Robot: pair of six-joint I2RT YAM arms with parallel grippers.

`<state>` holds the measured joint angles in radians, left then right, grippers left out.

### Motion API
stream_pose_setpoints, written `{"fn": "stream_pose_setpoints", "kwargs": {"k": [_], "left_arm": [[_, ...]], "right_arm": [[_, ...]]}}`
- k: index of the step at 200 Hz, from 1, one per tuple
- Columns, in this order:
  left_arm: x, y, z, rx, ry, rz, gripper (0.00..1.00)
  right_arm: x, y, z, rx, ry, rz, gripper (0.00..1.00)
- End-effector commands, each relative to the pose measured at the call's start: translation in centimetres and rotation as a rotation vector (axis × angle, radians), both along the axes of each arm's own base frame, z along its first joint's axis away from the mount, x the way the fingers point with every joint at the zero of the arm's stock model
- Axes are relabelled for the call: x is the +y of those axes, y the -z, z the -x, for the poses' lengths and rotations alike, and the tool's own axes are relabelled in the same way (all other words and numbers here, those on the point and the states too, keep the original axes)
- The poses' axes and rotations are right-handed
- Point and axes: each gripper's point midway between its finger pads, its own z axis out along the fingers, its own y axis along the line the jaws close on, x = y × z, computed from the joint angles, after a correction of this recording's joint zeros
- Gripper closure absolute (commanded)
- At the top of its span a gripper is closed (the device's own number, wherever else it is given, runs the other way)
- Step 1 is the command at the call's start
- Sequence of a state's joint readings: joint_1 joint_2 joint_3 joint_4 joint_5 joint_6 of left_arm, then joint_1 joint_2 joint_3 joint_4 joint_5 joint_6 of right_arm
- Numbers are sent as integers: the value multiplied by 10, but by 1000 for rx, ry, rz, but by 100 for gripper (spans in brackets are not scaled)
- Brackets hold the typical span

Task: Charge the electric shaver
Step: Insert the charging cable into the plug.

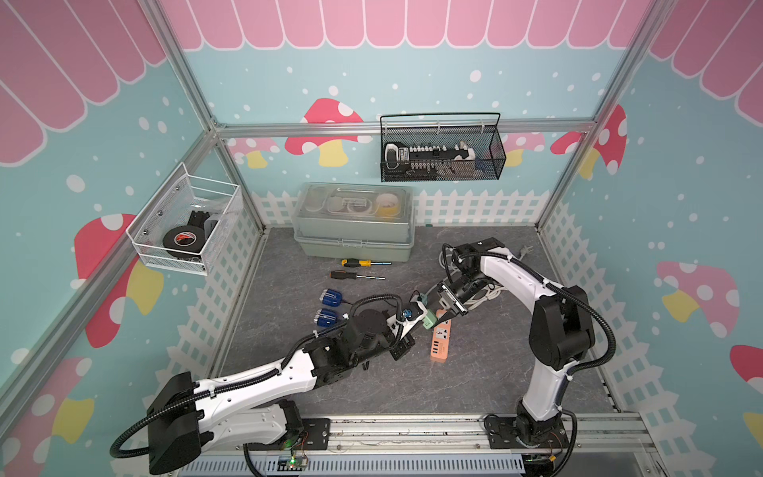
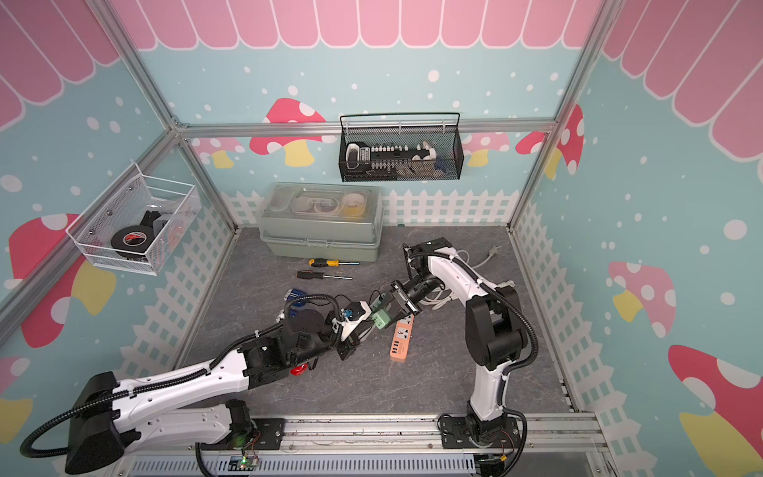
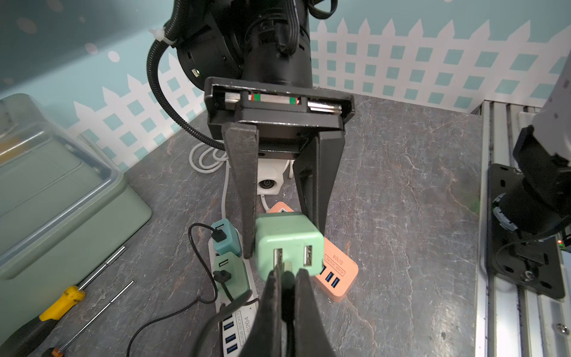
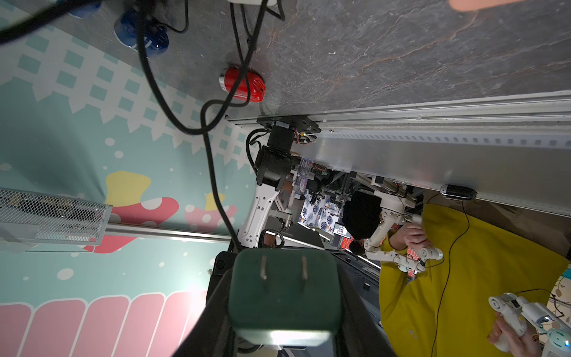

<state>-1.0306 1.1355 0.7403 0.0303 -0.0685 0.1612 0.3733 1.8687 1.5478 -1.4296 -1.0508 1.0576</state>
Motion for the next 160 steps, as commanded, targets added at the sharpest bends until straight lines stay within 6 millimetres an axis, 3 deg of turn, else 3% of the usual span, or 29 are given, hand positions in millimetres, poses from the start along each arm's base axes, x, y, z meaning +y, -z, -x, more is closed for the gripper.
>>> {"fn": "stream_pose_setpoints", "kwargs": {"k": [1, 58, 160], "left_arm": [[-4, -19, -8, -71, -10, 15, 100], [0, -23, -14, -103, -26, 10, 100], [5, -7, -21, -121, -42, -31, 100]], "right_arm": [[3, -8, -1, 9, 7, -11, 100], [6, -6, 4, 24, -6, -12, 100], [14, -16, 5, 26, -6, -36, 100]]}}
